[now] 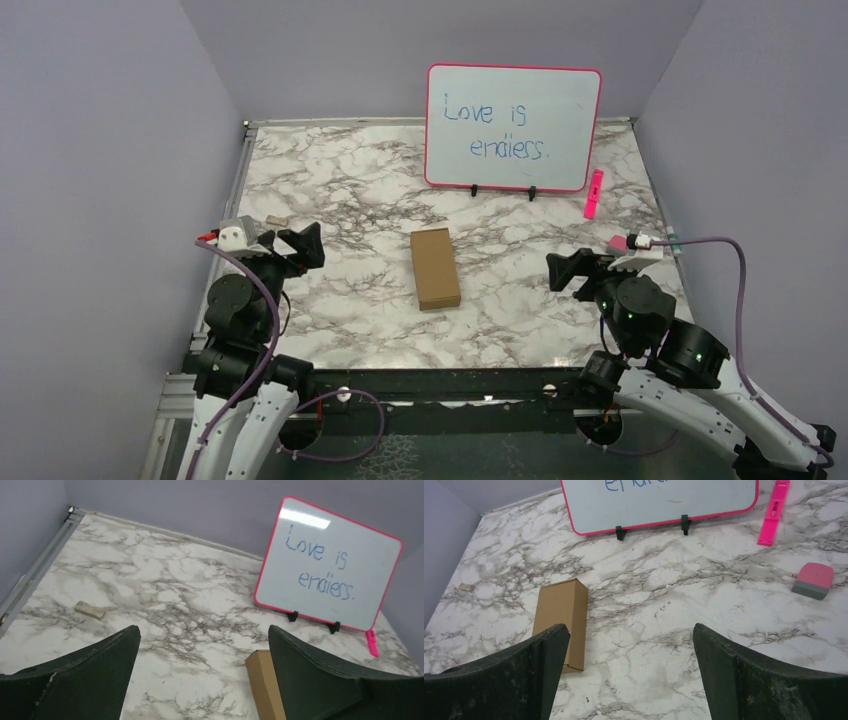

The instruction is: Fold the paper box

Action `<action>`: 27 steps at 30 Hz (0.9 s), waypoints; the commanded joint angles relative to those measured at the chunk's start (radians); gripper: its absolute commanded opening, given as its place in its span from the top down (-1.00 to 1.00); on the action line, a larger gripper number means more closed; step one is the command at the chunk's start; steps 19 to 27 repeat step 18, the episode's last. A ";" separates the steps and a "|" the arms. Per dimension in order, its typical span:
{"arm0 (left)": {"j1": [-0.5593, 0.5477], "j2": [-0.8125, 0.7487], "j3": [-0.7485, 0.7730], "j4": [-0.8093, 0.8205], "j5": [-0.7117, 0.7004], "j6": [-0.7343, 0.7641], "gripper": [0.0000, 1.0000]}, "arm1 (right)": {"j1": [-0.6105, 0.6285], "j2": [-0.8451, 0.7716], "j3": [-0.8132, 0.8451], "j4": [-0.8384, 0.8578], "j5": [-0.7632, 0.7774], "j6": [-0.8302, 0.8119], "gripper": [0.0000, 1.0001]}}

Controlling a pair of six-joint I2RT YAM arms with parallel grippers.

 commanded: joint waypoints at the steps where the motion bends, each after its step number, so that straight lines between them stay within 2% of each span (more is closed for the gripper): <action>1: -0.004 -0.053 -0.068 -0.043 -0.099 0.073 -0.98 | 0.007 -0.012 -0.003 -0.020 0.007 0.008 -1.00; 8: -0.007 -0.070 -0.071 -0.033 -0.119 0.105 -0.98 | 0.007 0.031 0.011 -0.055 0.012 0.040 -1.00; 27: -0.021 -0.065 -0.075 -0.031 -0.097 0.099 -0.98 | 0.006 -0.006 0.001 -0.062 0.016 0.061 -1.00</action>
